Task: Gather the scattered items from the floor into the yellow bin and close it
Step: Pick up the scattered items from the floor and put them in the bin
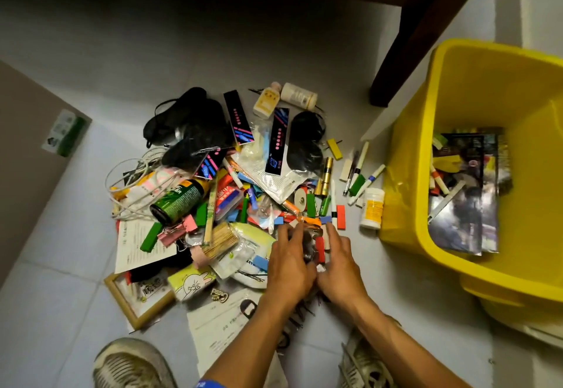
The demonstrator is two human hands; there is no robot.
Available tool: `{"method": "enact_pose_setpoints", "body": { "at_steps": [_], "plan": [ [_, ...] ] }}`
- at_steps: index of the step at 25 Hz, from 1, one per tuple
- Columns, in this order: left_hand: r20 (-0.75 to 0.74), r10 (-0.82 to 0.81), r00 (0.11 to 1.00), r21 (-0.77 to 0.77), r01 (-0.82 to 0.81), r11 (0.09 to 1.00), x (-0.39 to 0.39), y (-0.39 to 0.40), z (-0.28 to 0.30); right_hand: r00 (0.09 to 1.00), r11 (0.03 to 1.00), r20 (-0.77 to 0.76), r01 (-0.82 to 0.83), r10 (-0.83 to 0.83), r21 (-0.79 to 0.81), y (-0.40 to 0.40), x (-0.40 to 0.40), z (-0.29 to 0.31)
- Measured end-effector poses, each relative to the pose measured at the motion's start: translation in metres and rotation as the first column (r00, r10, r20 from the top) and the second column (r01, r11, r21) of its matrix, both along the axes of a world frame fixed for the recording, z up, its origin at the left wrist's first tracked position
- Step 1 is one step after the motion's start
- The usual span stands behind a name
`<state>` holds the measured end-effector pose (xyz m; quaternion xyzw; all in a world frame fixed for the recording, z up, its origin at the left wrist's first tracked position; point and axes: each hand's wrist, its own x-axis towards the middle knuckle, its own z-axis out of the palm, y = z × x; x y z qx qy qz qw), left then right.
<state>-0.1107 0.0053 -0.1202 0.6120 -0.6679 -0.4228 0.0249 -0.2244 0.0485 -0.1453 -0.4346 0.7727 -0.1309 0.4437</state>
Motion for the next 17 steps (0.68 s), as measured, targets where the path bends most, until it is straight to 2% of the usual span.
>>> {"method": "enact_pose_setpoints", "body": {
  "at_steps": [2,4,6,9,11,14,17],
  "plan": [
    [-0.086,0.125,0.988,0.162,-0.11,0.981,0.003,-0.007,0.0,0.968,0.986,0.19,0.16,-0.166,0.047,-0.011,-0.002,0.001],
    [-0.227,0.348,0.91,0.409,-0.235,0.882,0.005,-0.01,0.003,0.863,0.945,0.385,0.308,-0.327,0.112,-0.015,0.002,0.005],
    [-0.289,0.458,0.841,0.525,-0.261,0.81,0.009,-0.005,0.003,0.757,0.905,0.499,0.381,-0.422,0.188,-0.013,0.009,0.01],
    [-0.32,0.513,0.797,0.56,-0.278,0.781,0.015,0.0,0.009,0.631,0.875,0.617,0.421,-0.471,0.238,-0.009,0.011,0.014],
    [-0.379,0.56,0.737,0.56,-0.299,0.773,0.02,-0.001,0.017,0.593,0.892,0.681,0.392,-0.431,0.223,-0.011,0.005,0.023],
    [-0.496,0.564,0.66,0.512,-0.302,0.804,0.025,-0.004,0.045,0.596,0.921,0.724,0.36,-0.348,0.146,-0.017,-0.002,0.05],
    [-0.565,0.519,0.641,0.454,-0.284,0.844,0.022,-0.003,0.088,0.612,0.931,0.745,0.363,-0.266,0.035,-0.017,-0.005,0.088]
  ]
}}
